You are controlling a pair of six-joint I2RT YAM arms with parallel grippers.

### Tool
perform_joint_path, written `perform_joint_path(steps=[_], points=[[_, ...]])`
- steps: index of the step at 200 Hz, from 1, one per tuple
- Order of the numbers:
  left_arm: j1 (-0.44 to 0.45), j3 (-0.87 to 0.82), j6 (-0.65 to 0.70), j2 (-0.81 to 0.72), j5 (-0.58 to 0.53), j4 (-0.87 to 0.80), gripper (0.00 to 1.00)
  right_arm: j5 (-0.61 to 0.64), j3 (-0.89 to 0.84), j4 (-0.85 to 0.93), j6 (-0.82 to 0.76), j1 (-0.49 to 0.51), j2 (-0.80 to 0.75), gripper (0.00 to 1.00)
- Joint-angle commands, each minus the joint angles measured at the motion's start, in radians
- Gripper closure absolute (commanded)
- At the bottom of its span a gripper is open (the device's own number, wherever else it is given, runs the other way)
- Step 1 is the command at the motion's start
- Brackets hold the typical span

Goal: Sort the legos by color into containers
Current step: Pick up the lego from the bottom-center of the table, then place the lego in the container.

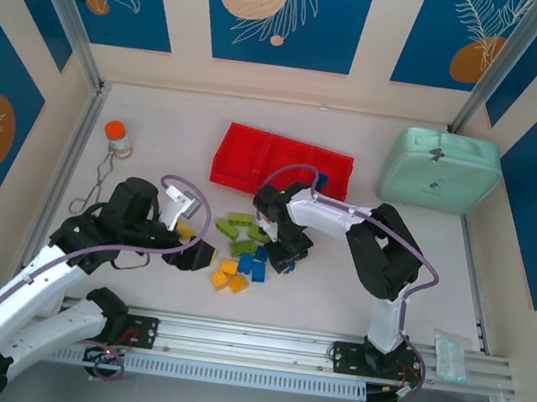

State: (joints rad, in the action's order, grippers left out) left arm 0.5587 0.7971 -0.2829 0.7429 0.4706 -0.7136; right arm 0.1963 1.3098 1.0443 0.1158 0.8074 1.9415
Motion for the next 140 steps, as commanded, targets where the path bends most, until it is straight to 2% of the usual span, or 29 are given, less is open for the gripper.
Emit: perform_joint_path(steps=[1, 14, 40, 70, 100, 140], points=[[-0.004, -0.004, -0.001, -0.006, -0.005, 0.008, 0.01, 0.04, 0.005, 0.043, 0.012, 0.02, -0.021, 0.76], [-0.005, 0.005, 0.002, -0.006, -0.038, -0.011, 0.01, 0.027, 0.012, 0.06, 0.026, 0.025, -0.061, 0.79], [-0.005, 0.01, 0.004, -0.018, -0.07, -0.023, 0.01, -0.025, 0.034, 0.047, 0.033, 0.009, -0.192, 0.8], [-0.004, 0.008, 0.001, -0.029, -0.076, -0.023, 0.01, -0.089, 0.122, 0.031, 0.044, -0.107, -0.288, 0.79], [-0.005, 0.016, -0.004, -0.033, -0.137, -0.043, 0.01, -0.12, 0.245, 0.01, 0.109, -0.272, -0.275, 0.79], [-0.004, 0.019, -0.01, -0.037, -0.169, -0.055, 0.01, -0.12, 0.397, 0.003, 0.162, -0.4, -0.164, 0.79]])
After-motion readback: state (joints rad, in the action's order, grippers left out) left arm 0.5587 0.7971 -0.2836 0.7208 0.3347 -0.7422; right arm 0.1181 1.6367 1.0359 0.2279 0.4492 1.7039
